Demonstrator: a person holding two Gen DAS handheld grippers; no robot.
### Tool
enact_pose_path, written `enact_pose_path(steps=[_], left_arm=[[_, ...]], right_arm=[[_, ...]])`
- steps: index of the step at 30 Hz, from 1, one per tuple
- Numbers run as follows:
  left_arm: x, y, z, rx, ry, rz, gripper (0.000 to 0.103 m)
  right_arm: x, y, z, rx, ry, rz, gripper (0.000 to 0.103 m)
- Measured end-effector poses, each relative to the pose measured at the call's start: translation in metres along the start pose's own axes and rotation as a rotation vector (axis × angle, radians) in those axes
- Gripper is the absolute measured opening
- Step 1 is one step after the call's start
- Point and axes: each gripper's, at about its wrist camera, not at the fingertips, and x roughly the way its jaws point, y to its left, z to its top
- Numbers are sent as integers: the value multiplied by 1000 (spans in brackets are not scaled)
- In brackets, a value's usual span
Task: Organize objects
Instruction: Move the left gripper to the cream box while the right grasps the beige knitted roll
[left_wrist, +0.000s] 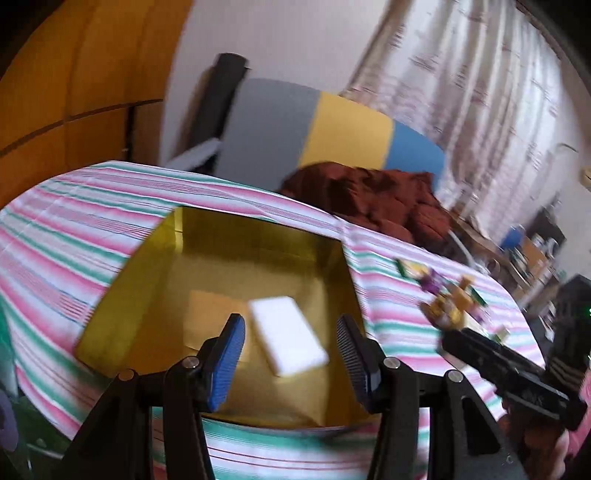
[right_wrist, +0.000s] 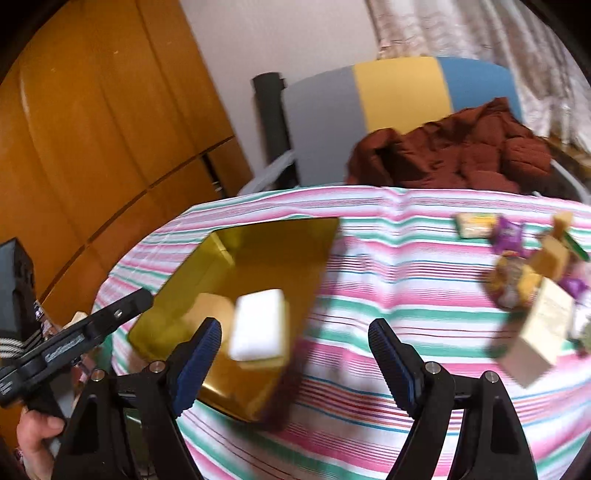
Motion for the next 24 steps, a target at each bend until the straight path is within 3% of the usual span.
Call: enact_pose_path(steps=[12,24], left_arm=[[1,-78,-35,189,70,-132,53],[7,-130,-64,295,145,-202,53]], right_arm=[[-59,-116,-17,34,18,-273,82],[-103,-266,-5,83,81,-635,82]])
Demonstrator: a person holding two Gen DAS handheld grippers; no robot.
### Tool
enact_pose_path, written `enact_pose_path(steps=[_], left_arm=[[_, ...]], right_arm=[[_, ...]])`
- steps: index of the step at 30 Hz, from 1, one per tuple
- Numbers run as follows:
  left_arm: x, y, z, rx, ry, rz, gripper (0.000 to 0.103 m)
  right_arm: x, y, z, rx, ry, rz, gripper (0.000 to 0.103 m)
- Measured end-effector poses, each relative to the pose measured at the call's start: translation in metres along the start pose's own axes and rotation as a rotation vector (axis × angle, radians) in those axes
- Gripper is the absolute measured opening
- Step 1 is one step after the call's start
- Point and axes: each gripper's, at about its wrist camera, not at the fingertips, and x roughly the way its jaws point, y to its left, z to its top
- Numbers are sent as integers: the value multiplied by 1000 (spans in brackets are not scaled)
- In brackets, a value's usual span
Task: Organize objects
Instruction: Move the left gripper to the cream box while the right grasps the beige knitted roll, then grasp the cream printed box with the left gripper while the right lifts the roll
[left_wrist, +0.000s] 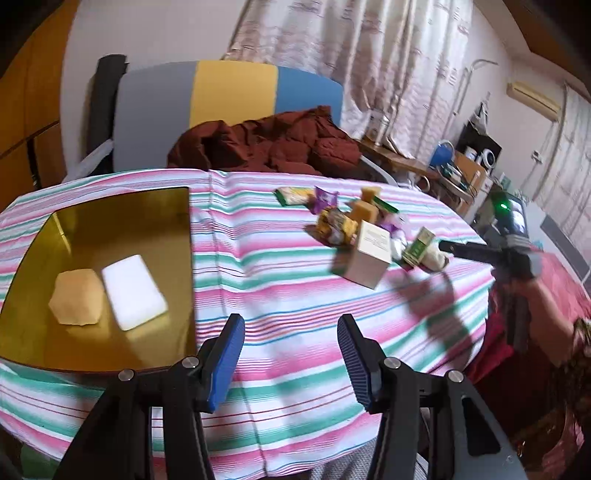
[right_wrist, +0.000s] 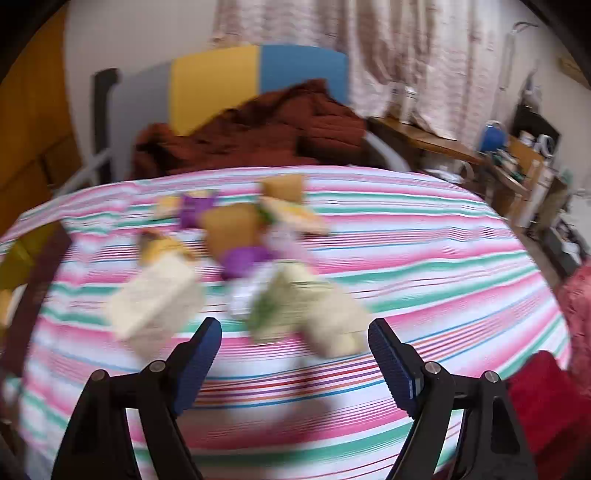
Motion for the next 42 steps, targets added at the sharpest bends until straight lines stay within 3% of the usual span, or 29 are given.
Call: enact_pose_path(steps=[4,8,12,13,15,18,24,29,34,42], left_arm=[[10,-9,0,12,33,-20,53],[22,-16,0,13,72,-31,53],[35,-23,1,15,105,-45,53],[39,-25,2,16,111,-47,53],[44,-28,3,23,119,-51,53],[54,-31,6,24,129,-60,54],[81,-49,22,78,143,-53,69],[110,-72,42,128,146,-78,83],[144,-98,62,185,161,-85,84],[190,-121,73,251,195,-88,84]], right_arm=[[29,-27,0,2,57,-25,78],[48,-35,-4,27,78,70,77],[64,-27,-2,1,106,82,77],[67,-24,-4,0,113,78,76],[71,-24,-3,23,134,113,64],[68,-21,-3,22,148,98,62],[57,-37,-5,151,220,65,62],[38,-61,-1,247,167,-5,62],[26,-70,2,308,116,35,62],[30,-56,6,270,115,86,62]])
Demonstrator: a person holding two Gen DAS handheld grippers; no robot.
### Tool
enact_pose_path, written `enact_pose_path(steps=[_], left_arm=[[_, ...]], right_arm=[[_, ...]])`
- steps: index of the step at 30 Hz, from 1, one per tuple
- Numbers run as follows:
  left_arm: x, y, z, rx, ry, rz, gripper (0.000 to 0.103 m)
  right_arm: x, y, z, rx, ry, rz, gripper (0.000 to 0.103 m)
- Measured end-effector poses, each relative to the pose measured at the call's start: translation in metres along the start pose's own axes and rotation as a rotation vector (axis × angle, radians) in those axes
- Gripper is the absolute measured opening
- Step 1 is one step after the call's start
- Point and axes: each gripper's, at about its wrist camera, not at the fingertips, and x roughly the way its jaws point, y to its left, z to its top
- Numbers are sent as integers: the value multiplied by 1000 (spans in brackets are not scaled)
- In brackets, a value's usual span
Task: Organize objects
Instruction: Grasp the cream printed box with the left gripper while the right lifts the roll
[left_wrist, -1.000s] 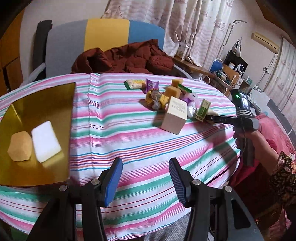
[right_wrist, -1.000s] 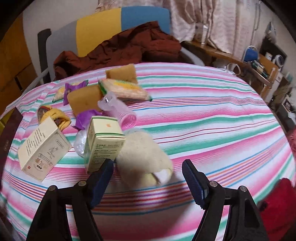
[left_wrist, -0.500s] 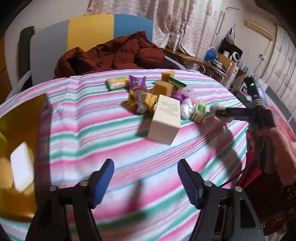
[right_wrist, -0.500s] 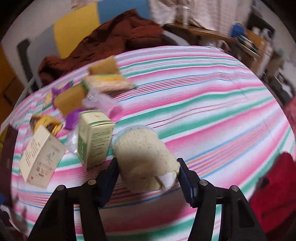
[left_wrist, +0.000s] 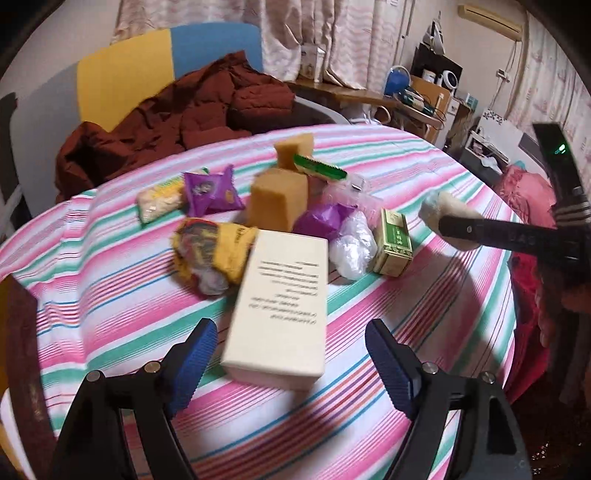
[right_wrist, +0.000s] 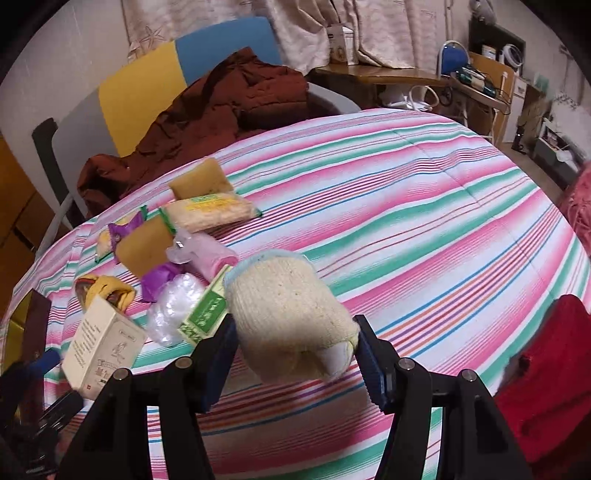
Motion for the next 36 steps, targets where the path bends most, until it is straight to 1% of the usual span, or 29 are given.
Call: enact_pose_path(steps=[1,3,4,5,8,9,11,12,14,16,18,21,26,31,33,36], left_arm=[[3,-1,0,2,2,-3,83],[8,-3,-2,15,-10,23,75],[9,-4,-3,21,-18,34,62],[11,-5,-5,26,-21,42,52],[12,-2,-9,20,-33,41,51],[13,-1,-10,11,-24,36,51],[22,5,-14,-8,26,18,51],[22,7,-16,-8,26,9,51],[15,11,-20,-14,4,-1,51],[9,16,-24,-52,-11,-22,51],[-5,24,-29,-103,-47,-46,51],[-22,29,-39,-139,-88,-58,51],[-56,45,-56,-179,-146,-34,51],[-90,74,-75,-267,-198,-10,51],[-111,89,-83,-310,-228,4,51],[-134,108,-91,-355,-267,39,51]], right_arm=[[-1,2,0,-6,-7,2,62],[-3,5,0,-14,-16,12,62],[-3,5,1,-16,-20,16,62],[-1,5,4,-16,-23,17,62],[0,6,5,-21,-24,24,62],[1,6,5,-21,-24,25,62],[2,7,5,-23,-23,30,62],[1,7,5,-25,-25,33,62],[1,8,5,-30,-33,37,62],[0,9,4,-38,-42,42,62],[-1,11,4,-43,-48,50,62],[1,14,3,-51,-45,54,62],[2,17,1,-62,-44,75,62],[2,27,-3,-93,-50,91,62],[2,32,-6,-106,-50,96,62],[2,40,-10,-131,-54,109,62]])
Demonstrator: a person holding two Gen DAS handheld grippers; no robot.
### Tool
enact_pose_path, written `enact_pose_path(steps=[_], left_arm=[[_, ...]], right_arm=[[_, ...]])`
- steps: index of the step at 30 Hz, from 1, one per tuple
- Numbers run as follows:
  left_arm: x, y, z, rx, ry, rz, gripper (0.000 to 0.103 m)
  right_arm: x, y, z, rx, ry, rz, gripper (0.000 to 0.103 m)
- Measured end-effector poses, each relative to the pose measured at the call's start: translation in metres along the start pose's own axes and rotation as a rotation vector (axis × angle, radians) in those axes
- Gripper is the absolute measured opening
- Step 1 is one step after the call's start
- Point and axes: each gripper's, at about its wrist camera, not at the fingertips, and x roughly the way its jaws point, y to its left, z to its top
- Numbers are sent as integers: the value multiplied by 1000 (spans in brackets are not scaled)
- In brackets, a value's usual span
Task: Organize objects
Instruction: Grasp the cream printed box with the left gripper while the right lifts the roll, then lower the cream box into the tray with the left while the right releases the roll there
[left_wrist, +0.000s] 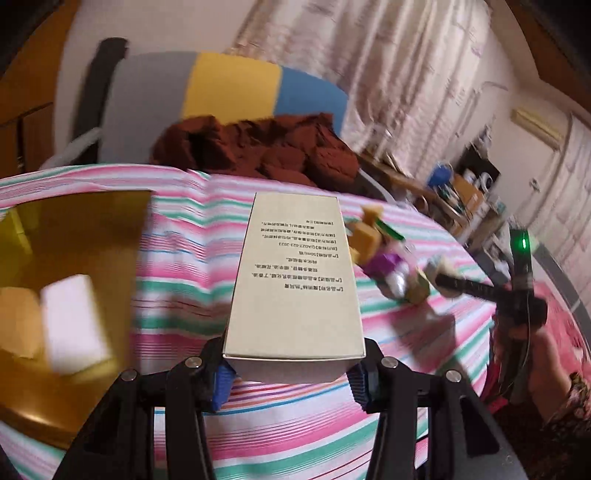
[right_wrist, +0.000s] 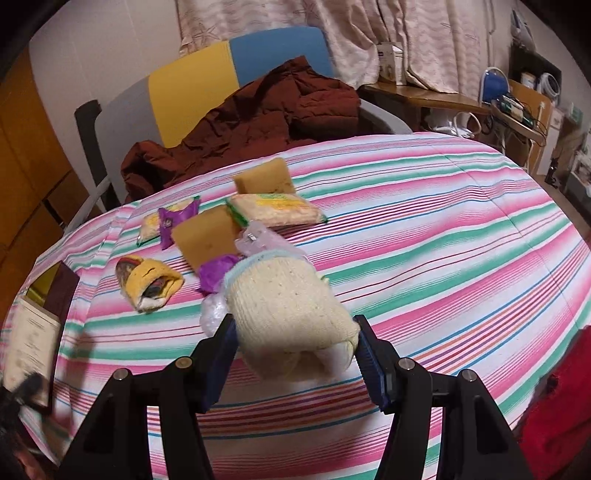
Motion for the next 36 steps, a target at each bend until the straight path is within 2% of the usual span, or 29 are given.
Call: enact_pose_path(steps=[8,17,24,29,36], left_arm=[[-54,68,2,-108,-87,132,51],[-91,159,-14,-249,-83,305,51],[-93,212,-17,-336,-38,423,51],[-81,236,-20,-363,11,455,51],[-78,245,-31,-360,28,486,51]], right_arm=[[0,30,-12,-73,-20,68,62],[-15,86,-28,-237,-84,115,62],[-33,133,-44,-234,-62,243,62],[-49,180,-55,-251,-65,353,62],[-64,252,-72,-331,-56,467,62]])
